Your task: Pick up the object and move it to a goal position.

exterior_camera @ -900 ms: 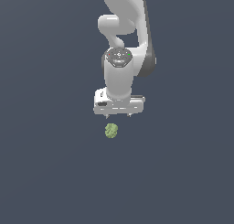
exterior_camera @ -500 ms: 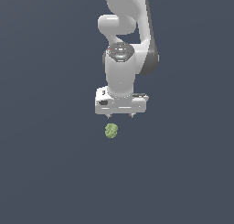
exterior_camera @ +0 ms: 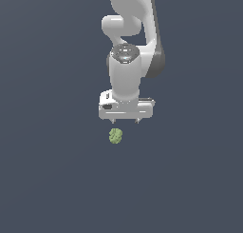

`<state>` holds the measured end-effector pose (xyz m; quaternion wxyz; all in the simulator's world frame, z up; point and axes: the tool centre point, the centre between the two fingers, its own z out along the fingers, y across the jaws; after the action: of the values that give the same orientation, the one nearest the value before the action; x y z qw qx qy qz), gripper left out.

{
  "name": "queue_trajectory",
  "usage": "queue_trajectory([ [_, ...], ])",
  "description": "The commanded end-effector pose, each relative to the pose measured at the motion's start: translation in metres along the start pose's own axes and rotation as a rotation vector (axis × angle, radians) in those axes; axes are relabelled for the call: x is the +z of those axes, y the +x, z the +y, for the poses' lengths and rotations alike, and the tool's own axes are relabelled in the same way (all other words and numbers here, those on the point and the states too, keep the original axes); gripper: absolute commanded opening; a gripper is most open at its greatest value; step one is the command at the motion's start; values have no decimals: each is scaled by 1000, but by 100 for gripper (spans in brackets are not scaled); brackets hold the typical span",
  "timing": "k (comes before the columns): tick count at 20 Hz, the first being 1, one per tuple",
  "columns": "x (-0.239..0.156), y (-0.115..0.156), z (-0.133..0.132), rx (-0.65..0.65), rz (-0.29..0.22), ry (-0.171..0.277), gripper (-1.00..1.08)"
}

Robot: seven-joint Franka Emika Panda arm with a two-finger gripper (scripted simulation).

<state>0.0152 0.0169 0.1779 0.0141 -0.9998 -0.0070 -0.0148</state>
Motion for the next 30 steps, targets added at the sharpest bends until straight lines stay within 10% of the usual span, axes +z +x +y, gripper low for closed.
queue_trajectory([
  [1,10,-1,5,26,-4,-2,100],
  [30,130,-15,50,237,-27,-31,100],
])
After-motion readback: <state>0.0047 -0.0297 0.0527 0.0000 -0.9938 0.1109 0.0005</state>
